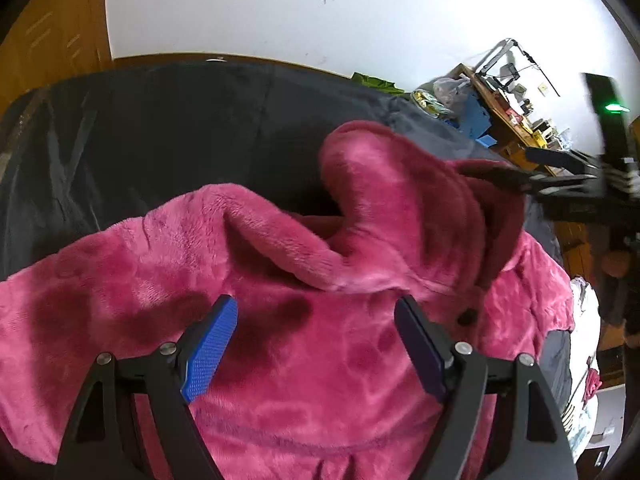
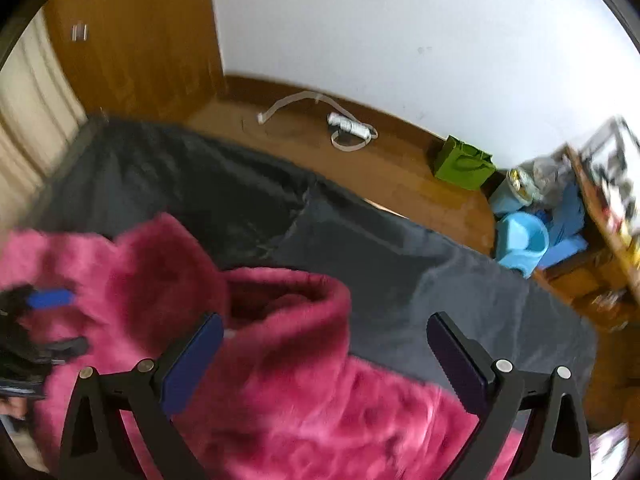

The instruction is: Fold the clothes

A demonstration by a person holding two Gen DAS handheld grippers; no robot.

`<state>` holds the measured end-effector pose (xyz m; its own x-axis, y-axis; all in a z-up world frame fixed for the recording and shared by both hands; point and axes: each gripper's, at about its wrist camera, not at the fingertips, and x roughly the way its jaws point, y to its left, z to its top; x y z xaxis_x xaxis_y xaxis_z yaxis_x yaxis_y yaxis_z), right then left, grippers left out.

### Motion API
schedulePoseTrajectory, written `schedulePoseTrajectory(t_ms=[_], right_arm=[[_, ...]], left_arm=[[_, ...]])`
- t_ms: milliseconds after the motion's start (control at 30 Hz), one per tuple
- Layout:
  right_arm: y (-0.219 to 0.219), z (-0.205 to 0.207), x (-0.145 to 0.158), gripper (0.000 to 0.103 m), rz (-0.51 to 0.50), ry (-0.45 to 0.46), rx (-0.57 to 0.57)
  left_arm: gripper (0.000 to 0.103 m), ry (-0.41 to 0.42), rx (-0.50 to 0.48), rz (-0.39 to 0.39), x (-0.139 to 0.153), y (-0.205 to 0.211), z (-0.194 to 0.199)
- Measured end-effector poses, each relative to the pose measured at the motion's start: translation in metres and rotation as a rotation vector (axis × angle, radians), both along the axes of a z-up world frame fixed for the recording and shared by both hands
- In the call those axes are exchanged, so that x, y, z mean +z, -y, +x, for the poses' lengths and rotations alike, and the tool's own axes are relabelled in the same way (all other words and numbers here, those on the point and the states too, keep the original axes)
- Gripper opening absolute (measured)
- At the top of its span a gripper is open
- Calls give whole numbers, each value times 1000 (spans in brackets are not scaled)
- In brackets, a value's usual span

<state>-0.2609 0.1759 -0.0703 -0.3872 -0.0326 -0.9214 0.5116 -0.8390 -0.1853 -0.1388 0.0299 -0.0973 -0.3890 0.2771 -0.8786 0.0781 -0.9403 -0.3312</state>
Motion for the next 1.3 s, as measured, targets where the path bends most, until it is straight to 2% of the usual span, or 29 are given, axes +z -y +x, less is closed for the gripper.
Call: schedulePoseTrajectory(t_ms=[100,267,367,467,533,767,900,1033,1133,1233,1300], right_arm=[[18,-7,-37,103,114,28,86],[24,-7,-71,103,146,113,160],[26,-11,-80,103,157,105,165],[21,-22,-83,103,141,57,108],[18,-28,-82,103,143,5,83],[-11,-38,-68,103,53,-65,-42],[-29,-43,-60,103,0,-103,-114],[-41,-44,-47,103,-67,-145,-174],[-30,-35,-22,103,-168,-173,-156],[-4,-31,-16,103,-255,-109,-62],[22,-22,-20,103,-254,-69,18]], left_arm=[[84,8,8,8,-9,3,-2],[84,19,51,12,-19,12,-4],[84,19,68,18,-22,16,-7],[84,17,78,12,-22,17,-12],[84,19,96,14,-22,20,-14],[84,3,221,9,-25,43,-25],[84,8,271,-44,-29,50,-36],[84,-2,263,-114,-29,45,-42],[85,-14,256,-154,-30,40,-46],[86,-26,248,-195,-31,35,-50],[86,-35,243,-221,-32,32,-52]])
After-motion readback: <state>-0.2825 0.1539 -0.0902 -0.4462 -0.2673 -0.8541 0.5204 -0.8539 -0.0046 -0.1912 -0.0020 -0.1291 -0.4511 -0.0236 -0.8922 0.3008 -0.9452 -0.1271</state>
